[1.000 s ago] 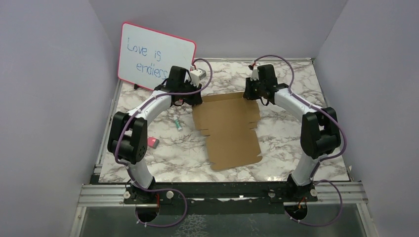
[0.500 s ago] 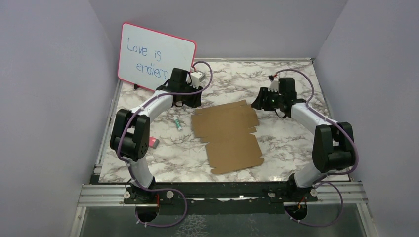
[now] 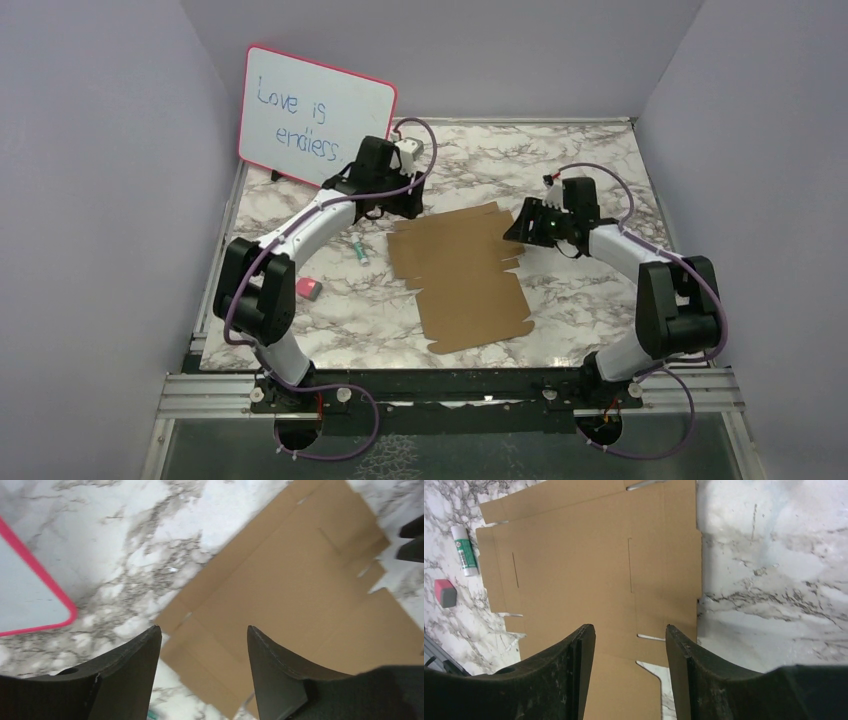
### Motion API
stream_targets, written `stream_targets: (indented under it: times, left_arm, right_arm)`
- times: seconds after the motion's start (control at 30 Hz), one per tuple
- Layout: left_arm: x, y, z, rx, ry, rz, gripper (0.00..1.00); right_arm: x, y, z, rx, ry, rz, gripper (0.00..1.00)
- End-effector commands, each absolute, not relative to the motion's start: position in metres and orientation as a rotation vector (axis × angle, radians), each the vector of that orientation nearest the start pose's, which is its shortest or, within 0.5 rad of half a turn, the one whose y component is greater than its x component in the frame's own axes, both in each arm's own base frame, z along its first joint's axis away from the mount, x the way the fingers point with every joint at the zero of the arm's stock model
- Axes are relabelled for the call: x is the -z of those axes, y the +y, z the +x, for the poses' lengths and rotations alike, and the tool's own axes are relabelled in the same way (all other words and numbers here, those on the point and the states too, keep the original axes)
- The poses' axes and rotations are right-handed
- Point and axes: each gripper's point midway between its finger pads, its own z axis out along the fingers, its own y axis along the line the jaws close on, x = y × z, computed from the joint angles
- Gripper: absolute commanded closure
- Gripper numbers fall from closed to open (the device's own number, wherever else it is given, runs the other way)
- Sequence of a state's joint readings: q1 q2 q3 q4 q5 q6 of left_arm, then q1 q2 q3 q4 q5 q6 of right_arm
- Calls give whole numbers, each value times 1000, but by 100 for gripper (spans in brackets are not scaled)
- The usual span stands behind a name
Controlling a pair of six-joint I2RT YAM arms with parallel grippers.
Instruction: Fold the paper box
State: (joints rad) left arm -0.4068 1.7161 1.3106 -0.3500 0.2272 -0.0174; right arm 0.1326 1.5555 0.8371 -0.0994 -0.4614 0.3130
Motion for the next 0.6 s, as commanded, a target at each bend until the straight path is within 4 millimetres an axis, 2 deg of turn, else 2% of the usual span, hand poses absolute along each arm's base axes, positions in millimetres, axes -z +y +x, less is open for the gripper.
stream_targets:
  times: [0.0, 0.1, 0.23, 0.4, 0.47, 0.57]
  left_arm:
    - [-134, -249, 359, 594, 2338, 473, 34]
    - [-119, -264, 336, 675, 2366, 467, 33]
    - [-109, -277, 315, 766, 2366, 455, 32]
    - [-100, -278, 302, 804, 2369, 436, 31]
    - [-97, -277, 298, 820, 2372, 421, 30]
    - [-96, -278, 294, 849, 2364, 392, 30]
  right_arm:
    - [-72, 122, 338, -712, 2421, 61, 40]
    - [-67, 123, 327, -739, 2436, 66, 39]
    - [-59, 123, 322, -744, 2444, 72, 38]
    - [-62, 109, 342, -661, 2395, 138, 35]
    - [-63, 107, 349, -684, 2375, 156, 35]
    - [-52, 110, 353, -733, 2400, 176, 36]
